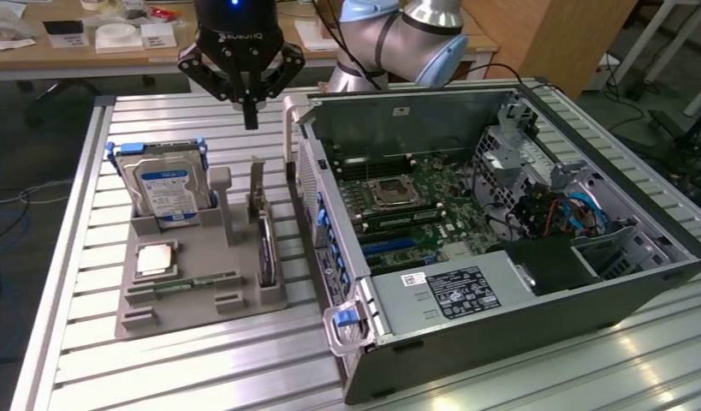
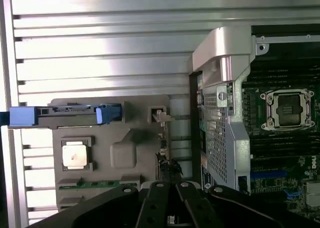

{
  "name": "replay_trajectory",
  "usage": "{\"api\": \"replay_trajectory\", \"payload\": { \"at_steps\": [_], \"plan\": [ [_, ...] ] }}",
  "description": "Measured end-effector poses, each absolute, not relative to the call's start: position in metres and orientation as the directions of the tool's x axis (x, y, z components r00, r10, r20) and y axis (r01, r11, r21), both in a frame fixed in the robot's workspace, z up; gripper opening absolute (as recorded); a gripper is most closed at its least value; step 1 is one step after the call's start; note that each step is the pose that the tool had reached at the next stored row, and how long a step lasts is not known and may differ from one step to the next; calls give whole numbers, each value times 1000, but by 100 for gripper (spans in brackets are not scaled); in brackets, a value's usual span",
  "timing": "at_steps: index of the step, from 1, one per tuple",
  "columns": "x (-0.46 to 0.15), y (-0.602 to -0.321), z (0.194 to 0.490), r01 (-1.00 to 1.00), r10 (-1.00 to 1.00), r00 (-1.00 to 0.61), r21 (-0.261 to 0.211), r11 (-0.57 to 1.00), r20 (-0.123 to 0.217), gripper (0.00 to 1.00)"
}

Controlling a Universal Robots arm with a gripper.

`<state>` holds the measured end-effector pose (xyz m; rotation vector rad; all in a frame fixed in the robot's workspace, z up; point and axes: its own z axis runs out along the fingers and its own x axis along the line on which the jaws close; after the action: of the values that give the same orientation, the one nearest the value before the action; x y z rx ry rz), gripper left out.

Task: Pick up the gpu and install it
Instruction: 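Reach for the gpu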

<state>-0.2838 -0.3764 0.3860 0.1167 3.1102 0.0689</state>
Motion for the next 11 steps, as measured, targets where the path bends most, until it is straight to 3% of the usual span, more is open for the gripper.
{"api": "replay_trajectory", "payload": {
  "at_steps": [11],
  "plan": [
    [-284,-376,386,74,76,-997,45,996,-27,11]
  ]
}}
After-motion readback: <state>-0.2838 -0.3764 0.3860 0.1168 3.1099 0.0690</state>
